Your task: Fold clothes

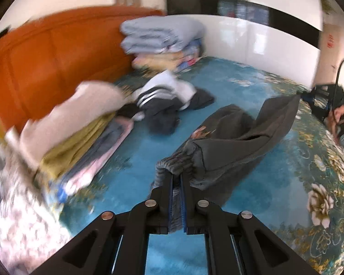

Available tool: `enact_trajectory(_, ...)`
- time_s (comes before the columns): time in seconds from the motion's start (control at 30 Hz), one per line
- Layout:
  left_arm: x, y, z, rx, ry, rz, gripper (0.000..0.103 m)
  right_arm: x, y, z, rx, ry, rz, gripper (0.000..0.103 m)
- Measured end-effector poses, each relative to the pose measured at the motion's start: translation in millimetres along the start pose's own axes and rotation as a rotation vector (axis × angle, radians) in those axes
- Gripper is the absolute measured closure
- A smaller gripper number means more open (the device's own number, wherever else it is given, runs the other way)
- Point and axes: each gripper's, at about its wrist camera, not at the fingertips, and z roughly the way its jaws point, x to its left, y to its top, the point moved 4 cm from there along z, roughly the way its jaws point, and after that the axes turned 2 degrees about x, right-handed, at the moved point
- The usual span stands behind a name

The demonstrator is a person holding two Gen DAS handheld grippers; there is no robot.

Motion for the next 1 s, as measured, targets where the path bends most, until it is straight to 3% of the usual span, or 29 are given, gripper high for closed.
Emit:
enact_trajectory(0.1, -33, 41, 1, -0.071, -0.046, 0.065, 0.096, 35, 35, -54, -0.082, 0.016, -0.094, 0.100)
enact_trajectory(0.23, -70, 101, -17, -0.247, -0.032, 0.175, 0.096, 91, 65, -141, -0.237, 0.056, -0.237, 0.100)
enact_trajectory(0.33, -81, 120, -37, -0.363, -0.024, 0.235, 0.096, 128, 54, -209, -0.365, 0.088, -0.392, 0.100)
enact_trajectory(0.43, -80, 101, -38, -0.390, -0.007, 0.300, 0.095, 122, 21, -257, -0.407, 0.047, -0.455, 0.100)
enact_trajectory(0.53, -68, 52, -7, -0.265, 0.026, 0.348, 0.095, 62, -23, -265, -0.324, -0.089, -0.402, 0.100)
enact_trajectory(0.63, -52, 2, 26, -0.095, 0.046, 0.333, 0.095, -47, -79, -237, -0.097, -0.296, -0.184, 0.100)
enact_trajectory(0.73, -39, -32, 35, 0.008, 0.025, 0.263, 0.095, -129, -125, -220, 0.016, -0.362, 0.051, 0.100)
enact_trajectory(0.87, -25, -67, 40, 0.121, -0.007, 0.182, 0.095, -179, -153, -202, 0.098, -0.438, 0.177, 0.100)
enact_trajectory(1.0, -22, -77, 43, 0.168, -0.009, 0.141, 0.094, -192, -164, -189, 0.144, -0.488, 0.164, 0.099)
